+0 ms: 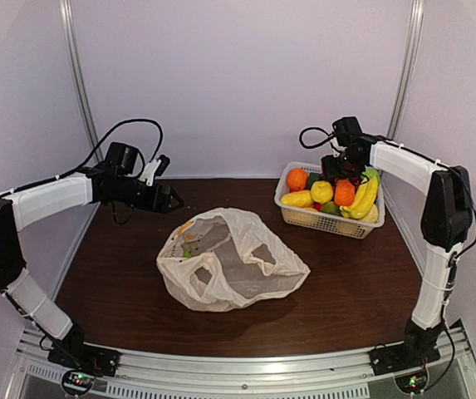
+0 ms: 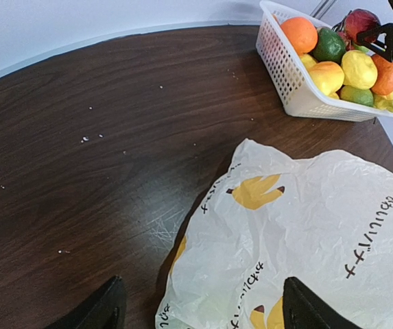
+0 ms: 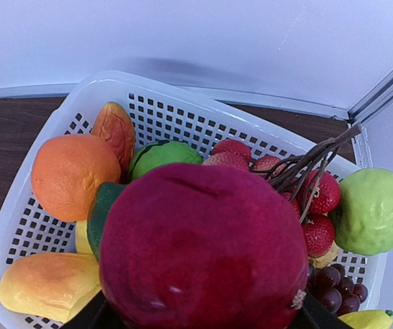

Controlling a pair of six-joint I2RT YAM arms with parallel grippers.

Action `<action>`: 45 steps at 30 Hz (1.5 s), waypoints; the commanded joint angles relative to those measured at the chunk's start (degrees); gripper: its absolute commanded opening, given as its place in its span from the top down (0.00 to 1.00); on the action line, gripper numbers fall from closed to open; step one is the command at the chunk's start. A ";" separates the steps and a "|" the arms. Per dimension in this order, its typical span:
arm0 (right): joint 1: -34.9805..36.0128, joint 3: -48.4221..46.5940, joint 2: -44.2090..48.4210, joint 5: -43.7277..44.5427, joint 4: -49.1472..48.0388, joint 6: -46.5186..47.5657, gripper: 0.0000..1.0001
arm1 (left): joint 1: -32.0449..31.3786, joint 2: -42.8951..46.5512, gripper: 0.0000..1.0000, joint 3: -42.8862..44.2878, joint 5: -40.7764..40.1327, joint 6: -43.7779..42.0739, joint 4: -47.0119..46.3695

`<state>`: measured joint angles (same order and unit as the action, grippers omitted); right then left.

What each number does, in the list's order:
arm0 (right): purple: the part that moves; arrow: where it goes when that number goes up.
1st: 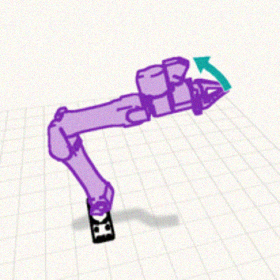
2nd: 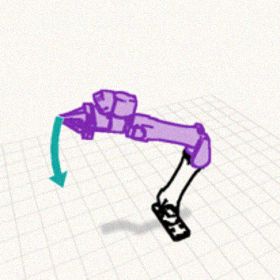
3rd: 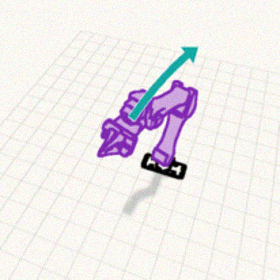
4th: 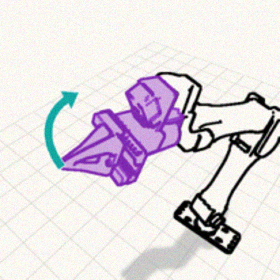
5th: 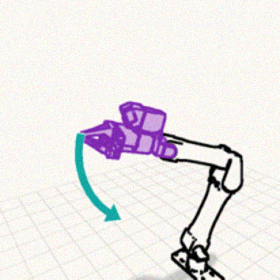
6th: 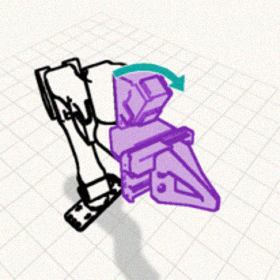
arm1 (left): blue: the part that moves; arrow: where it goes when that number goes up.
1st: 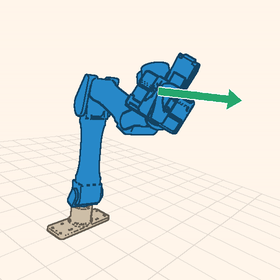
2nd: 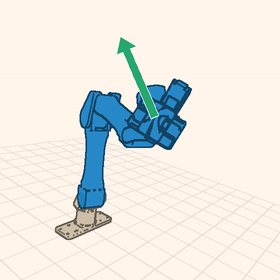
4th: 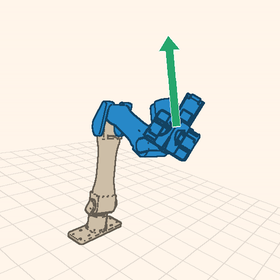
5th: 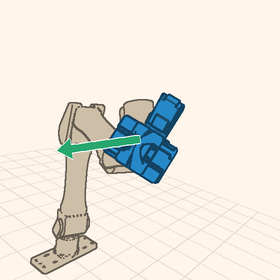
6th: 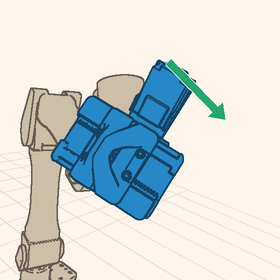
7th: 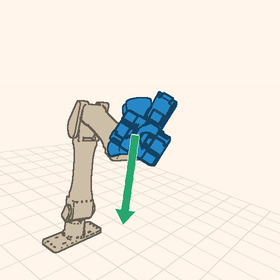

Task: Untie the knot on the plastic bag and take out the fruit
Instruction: Place the fake fruit in the bin.

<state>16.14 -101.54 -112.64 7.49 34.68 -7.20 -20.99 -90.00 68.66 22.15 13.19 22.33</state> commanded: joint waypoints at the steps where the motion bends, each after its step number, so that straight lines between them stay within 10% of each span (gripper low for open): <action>1: -0.41 -0.16 2.51 -0.75 2.46 0.56 0.36 | -0.01 0.56 0.20 -0.46 1.44 0.28 -1.03; 45: -0.50 0.82 10.92 -0.89 4.05 2.42 0.02 | -0.01 3.51 0.20 -1.62 1.22 0.64 -2.32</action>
<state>16.10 -101.06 -106.54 6.37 37.45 -6.02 -20.99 -89.86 68.58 24.62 13.65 22.28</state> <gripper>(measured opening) 0.973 0.798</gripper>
